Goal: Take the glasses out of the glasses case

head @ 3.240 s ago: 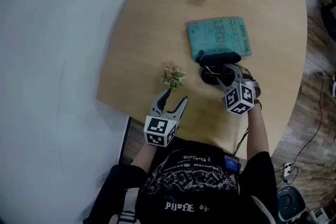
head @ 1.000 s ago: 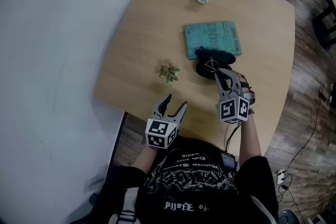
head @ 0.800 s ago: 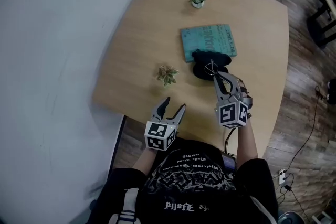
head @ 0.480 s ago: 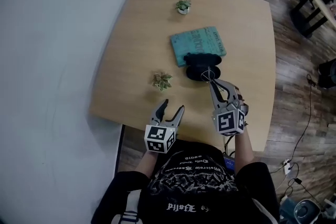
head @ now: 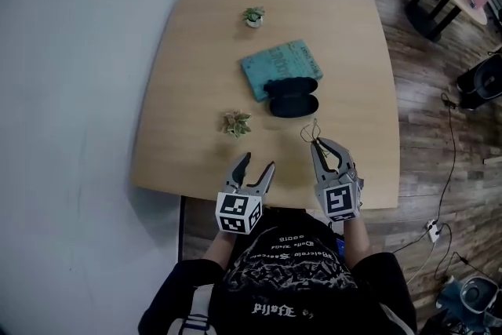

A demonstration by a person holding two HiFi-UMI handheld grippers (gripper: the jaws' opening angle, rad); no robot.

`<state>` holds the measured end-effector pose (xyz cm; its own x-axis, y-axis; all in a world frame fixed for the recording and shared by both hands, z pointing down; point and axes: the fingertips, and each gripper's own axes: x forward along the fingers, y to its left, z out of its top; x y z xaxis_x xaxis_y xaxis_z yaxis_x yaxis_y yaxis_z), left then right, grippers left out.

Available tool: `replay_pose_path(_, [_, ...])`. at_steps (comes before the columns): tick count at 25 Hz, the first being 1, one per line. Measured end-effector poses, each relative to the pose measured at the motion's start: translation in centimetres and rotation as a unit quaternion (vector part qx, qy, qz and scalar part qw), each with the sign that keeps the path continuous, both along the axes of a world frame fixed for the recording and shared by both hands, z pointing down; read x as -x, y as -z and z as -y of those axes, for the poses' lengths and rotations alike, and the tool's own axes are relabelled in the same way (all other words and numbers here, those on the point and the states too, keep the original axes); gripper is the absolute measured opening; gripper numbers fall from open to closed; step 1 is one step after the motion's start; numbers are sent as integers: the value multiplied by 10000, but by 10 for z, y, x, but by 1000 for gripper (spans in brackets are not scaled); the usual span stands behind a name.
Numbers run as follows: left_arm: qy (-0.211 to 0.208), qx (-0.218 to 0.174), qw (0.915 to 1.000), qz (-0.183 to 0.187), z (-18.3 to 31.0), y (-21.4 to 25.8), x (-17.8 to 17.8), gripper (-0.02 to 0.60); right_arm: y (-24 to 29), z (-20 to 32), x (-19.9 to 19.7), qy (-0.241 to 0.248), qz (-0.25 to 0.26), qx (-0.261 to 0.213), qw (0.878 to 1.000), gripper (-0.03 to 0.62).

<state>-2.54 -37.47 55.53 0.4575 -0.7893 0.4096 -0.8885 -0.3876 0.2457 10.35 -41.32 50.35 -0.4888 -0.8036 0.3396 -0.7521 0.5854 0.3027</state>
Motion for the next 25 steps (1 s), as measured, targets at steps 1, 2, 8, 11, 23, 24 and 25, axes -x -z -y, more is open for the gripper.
replay_pose_path(1, [-43,16,10000,-6,-4,-1,0,273,-1,-6,0,-96,129,51,9999,38])
replay_pose_path(2, [-87,26,10000,-12,-7,-1,1,273,-1,-12,-1,-189,260,96,9994,38])
replay_pose_path(8, [-356,19,9993,-66,-19,-5,2,273,-19,-46,-6,-681,715,408,9943,38])
replay_pose_path(11, [-498,23,9987,-130,-27,-9,-4,273,-33,-64,-18,-997,843,612,9895,38])
replay_pose_path(23, [-729,-318,9966,-214,-46,-6,-9,273,-52,-96,-34,-1911,1487,747,9674,38])
replay_pose_path(24, [-739,-334,9965,-212,-47,-6,-9,273,-51,-96,-34,-1894,1476,729,9680,38])
replay_pose_path(25, [-753,-355,9963,-206,-48,-5,-10,268,-50,-96,-34,-1887,1483,711,9682,38])
